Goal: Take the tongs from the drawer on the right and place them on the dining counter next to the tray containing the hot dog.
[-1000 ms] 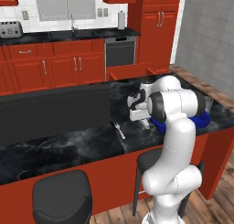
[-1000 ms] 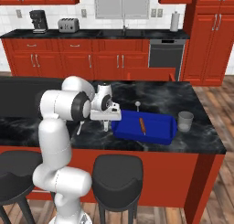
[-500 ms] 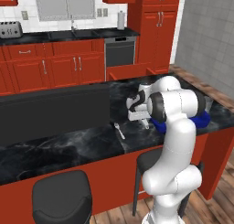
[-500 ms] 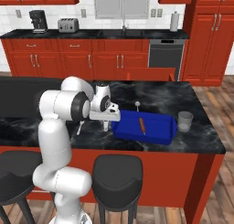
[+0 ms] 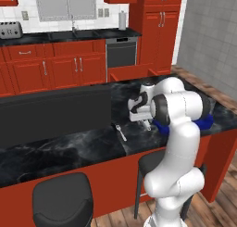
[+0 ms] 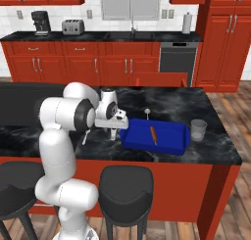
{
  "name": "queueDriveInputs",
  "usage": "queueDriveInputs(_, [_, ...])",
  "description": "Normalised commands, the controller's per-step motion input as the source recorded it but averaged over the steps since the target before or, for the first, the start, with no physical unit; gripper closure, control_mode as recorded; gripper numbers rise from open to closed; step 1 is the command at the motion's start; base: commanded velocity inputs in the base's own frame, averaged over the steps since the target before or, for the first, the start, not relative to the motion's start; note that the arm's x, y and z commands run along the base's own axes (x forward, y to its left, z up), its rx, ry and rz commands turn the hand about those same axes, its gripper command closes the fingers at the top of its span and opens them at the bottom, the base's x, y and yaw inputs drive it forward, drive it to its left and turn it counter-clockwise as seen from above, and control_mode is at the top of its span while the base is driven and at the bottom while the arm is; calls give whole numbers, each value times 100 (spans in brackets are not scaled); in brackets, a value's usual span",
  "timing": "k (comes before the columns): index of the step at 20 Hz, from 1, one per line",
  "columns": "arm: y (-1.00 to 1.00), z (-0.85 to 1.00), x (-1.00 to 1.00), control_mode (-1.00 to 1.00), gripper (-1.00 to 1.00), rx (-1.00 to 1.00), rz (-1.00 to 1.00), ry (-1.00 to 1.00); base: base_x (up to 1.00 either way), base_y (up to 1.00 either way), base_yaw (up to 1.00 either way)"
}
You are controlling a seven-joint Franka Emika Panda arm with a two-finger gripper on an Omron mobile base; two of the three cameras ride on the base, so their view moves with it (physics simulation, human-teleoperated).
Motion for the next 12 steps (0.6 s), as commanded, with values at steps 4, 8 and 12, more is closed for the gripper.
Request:
queueDriveInputs(4, [0,51,-24,-100,-100,0,0,-7,0,0,0])
queueDriveInputs(8, [0,63,-22,-100,-100,0,0,-7,0,0,0])
queueDriveInputs(12, [0,74,-31,-100,-100,0,0,-13,0,0,0])
